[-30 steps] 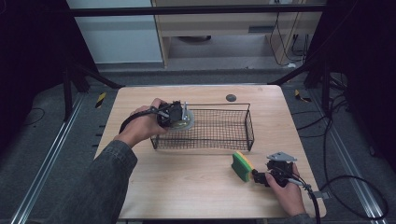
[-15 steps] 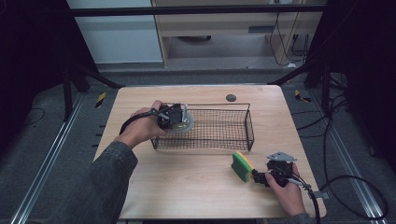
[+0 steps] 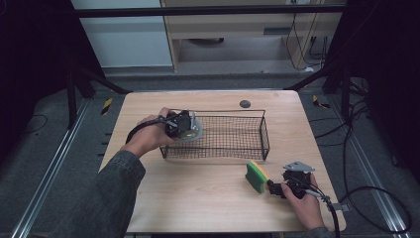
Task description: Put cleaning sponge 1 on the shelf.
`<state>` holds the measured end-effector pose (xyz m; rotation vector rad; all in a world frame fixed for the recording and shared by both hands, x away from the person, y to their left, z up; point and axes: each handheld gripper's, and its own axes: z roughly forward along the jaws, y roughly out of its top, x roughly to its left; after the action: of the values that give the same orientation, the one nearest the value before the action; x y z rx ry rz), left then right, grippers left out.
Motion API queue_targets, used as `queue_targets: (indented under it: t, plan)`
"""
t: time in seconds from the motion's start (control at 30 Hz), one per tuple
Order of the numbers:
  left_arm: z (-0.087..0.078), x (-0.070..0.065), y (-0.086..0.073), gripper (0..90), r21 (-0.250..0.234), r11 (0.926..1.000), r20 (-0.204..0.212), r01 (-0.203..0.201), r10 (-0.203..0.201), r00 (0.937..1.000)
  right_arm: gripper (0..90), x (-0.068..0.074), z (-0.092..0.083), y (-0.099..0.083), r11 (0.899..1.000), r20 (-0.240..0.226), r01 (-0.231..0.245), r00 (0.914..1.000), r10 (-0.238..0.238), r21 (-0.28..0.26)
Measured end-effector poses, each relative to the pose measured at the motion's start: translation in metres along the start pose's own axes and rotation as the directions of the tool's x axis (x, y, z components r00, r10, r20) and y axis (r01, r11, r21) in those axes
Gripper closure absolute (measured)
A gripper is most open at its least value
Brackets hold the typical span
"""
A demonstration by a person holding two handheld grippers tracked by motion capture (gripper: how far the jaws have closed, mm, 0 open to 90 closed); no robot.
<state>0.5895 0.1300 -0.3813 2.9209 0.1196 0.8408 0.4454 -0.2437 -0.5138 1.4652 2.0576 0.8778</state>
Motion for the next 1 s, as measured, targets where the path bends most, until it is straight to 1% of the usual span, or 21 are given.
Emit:
queue_targets:
  t: [0.1,0.2,0.27,0.3,0.33,0.37,0.4,0.43,0.67,0.77,0.9,0.93,0.97,1.0]
  plan:
    - [0.004,0.001,-0.002,71.3,-0.004,0.9999,0.010,0.015,-0.015,0.9998,0.4,0.000,0.000,0.000,1.000,0.000,-0.001,1.0000,0.001,0.000]
    - [0.006,0.001,-0.001,71.3,0.001,1.0000,0.011,0.005,-0.005,0.9999,0.5,0.000,0.000,0.000,1.000,-0.001,-0.002,1.0000,0.002,0.001]
    - [0.010,-0.001,-0.001,71.3,-0.006,0.9998,0.017,0.021,-0.020,0.9996,0.5,0.000,0.000,0.000,1.000,-0.001,-0.002,1.0000,0.002,0.001]
    - [0.011,0.000,-0.001,71.3,0.005,0.9998,0.025,0.021,-0.021,0.9995,0.5,0.000,0.000,0.000,1.000,0.000,-0.002,1.0000,0.002,0.002]
    - [0.013,-0.001,-0.001,71.3,0.003,0.9997,0.027,0.023,-0.023,0.9994,0.5,0.000,0.000,0.000,1.000,-0.001,-0.004,1.0000,0.004,0.001]
    - [0.015,0.000,-0.001,71.3,-0.003,0.9998,0.025,0.019,-0.019,0.9995,0.5,0.000,0.000,0.000,1.000,0.000,0.001,1.0000,-0.001,0.001]
    - [0.015,-0.001,-0.001,71.3,0.009,0.9997,0.036,0.025,-0.025,0.9990,0.5,0.000,-0.001,-0.001,1.000,0.000,0.001,1.0000,-0.001,0.001]
    - [0.017,-0.001,-0.001,71.3,0.008,0.9997,0.040,0.025,-0.025,0.9989,0.5,0.000,-0.001,-0.001,1.000,0.000,0.001,1.0000,-0.001,0.001]
    - [0.021,-0.001,0.000,71.2,0.014,0.9996,0.052,0.027,-0.027,0.9983,0.5,0.000,-0.001,-0.001,1.000,0.000,0.005,1.0000,-0.005,0.000]
    - [0.023,-0.001,0.000,71.2,0.008,0.9996,0.052,0.027,-0.027,0.9983,0.5,0.000,-0.001,-0.001,1.000,-0.001,0.003,1.0000,-0.003,0.000]
    - [0.025,-0.002,0.001,71.1,0.015,0.9996,0.064,0.026,-0.027,0.9976,0.5,0.000,-0.001,-0.001,1.000,-0.001,0.003,1.0000,-0.003,0.000]
    - [0.025,-0.002,0.002,71.1,0.015,0.9996,0.067,0.025,-0.025,0.9974,0.5,0.000,-0.001,-0.001,1.000,0.000,0.004,1.0000,-0.004,0.000]
    - [0.026,-0.002,0.002,71.1,0.014,0.9994,0.086,0.033,-0.034,0.9957,0.5,0.000,-0.001,-0.001,1.000,0.000,0.005,1.0000,-0.005,0.000]
    - [0.026,-0.002,0.003,71.1,0.010,0.9995,0.087,0.029,-0.030,0.9958,0.5,0.000,-0.001,-0.001,1.000,0.000,0.005,1.0000,-0.005,0.000]
